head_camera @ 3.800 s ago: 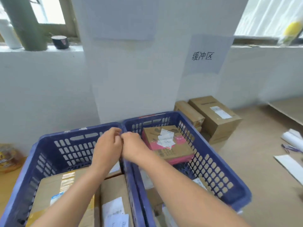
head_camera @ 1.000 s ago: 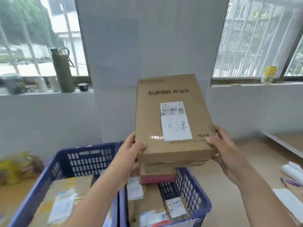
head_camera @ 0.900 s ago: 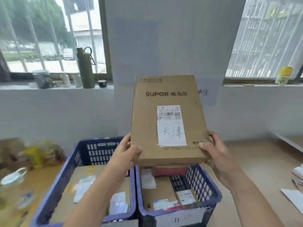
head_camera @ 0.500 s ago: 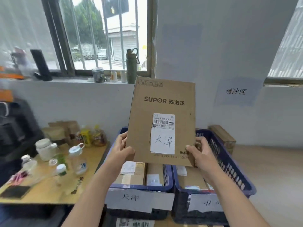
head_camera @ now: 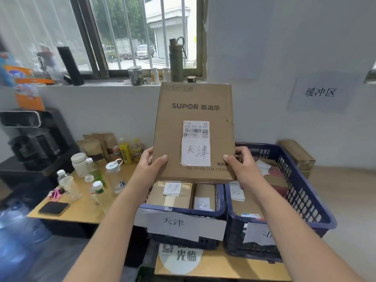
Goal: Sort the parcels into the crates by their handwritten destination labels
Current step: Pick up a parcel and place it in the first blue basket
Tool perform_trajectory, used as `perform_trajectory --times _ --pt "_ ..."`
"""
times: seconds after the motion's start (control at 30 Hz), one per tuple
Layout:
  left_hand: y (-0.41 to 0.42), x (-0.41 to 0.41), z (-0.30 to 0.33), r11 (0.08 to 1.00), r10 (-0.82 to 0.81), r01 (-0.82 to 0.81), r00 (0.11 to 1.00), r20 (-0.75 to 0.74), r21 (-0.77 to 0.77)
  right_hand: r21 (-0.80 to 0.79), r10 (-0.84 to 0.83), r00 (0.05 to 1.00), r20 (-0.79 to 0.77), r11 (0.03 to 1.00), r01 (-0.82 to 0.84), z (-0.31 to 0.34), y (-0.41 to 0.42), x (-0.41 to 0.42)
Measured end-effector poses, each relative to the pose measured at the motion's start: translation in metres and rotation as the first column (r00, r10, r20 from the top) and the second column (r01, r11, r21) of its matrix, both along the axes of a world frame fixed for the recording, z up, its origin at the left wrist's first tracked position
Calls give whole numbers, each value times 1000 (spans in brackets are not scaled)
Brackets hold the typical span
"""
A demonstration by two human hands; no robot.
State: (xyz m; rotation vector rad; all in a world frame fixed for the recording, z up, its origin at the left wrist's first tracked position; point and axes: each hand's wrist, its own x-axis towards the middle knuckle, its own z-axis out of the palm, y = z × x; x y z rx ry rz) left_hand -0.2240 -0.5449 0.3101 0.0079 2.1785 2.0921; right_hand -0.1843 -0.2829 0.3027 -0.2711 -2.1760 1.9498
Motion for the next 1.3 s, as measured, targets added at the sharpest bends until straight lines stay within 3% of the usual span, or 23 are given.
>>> perform_trajectory --times 0.43,0.63,0.87,1.3 --pt "-46 -100 -37 935 -11 128 942 336 -329 146 -19 923 385 988 -41 -45 -47 -79" --pt "-75 -125 -54 907 -35 176 937 347 -383 105 5 892 451 993 -59 -59 -80 -101" --pt "-103 -135 -58 944 -75 197 909 411 -264 134 28 887 462 986 -100 -58 -96 -118" --pt "-94 -138 -64 942 -71 196 910 410 -273 85 -1 879 477 995 -45 -66 -92 -112"
